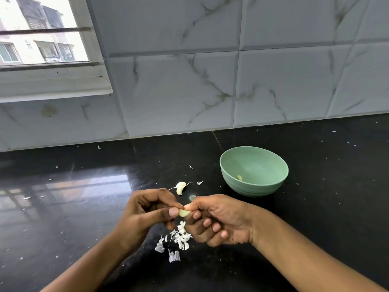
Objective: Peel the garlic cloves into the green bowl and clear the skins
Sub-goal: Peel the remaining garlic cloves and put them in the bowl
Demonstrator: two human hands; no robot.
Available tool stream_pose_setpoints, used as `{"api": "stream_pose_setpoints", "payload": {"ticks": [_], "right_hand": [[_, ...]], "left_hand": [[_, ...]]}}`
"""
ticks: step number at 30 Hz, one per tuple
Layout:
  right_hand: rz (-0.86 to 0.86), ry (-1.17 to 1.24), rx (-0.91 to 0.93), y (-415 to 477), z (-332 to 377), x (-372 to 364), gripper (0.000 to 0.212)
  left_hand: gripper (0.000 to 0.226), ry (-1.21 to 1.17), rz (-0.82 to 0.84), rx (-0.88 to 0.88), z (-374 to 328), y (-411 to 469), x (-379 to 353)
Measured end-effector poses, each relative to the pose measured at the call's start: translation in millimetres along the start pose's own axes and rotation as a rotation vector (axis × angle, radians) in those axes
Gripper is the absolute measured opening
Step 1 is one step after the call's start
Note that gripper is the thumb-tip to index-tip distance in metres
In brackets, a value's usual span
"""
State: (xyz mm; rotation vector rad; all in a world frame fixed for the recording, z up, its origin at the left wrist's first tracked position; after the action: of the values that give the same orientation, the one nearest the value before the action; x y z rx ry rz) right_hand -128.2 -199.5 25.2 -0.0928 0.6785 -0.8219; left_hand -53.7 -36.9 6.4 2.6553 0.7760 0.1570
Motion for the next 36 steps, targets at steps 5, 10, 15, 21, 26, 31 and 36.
{"api": "stream_pose_setpoints", "payload": {"ticks": [5,10,15,21,26,31,36], "right_hand": [[-0.082,-0.023,-0.036,1,0,-2,0.043],[-0.095,0.023,-0.015,1,2,0,0.042],[-0.093,0.034,0.017,0,2,4,0.044],[-0.119,0.052,0.068,-1,4,6,0.042],[-0.133,0.017,0.031,1,3,4,0.046],[-0.170,-0.051,-0.002,-2,4,2,0.053],[-0.193,-0.048,0.045,-10,9,2,0.048]], "left_hand": [[0.039,0.051,-0.020,0.017,2,-1,-3],[0.046,-0.038,-0.067,0.099,6,0,-6],[0.054,-0.073,-0.174,0.138,4,6,-6],[0.063,0.258,-0.090,0.094,-1,2,-6],[0.036,0.313,0.018,0.102,2,1,-12],[0.024,0.323,0.089,0.137,-2,-1,-10],[0.011,0.235,0.074,0.158,-2,-1,-8]]}}
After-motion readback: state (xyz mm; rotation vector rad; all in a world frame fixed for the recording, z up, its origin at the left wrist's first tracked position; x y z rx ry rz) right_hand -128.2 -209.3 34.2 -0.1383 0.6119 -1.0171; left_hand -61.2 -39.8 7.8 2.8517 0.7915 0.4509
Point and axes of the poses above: each hand's wrist, its own y-axis towards the middle knuckle, its own x-axis out of the back of the hand, z = x × y, the point moved 1 cm from there along y, towards the middle knuckle, and after that the axes turned 11 degrees about z, right-handed, at the moved point
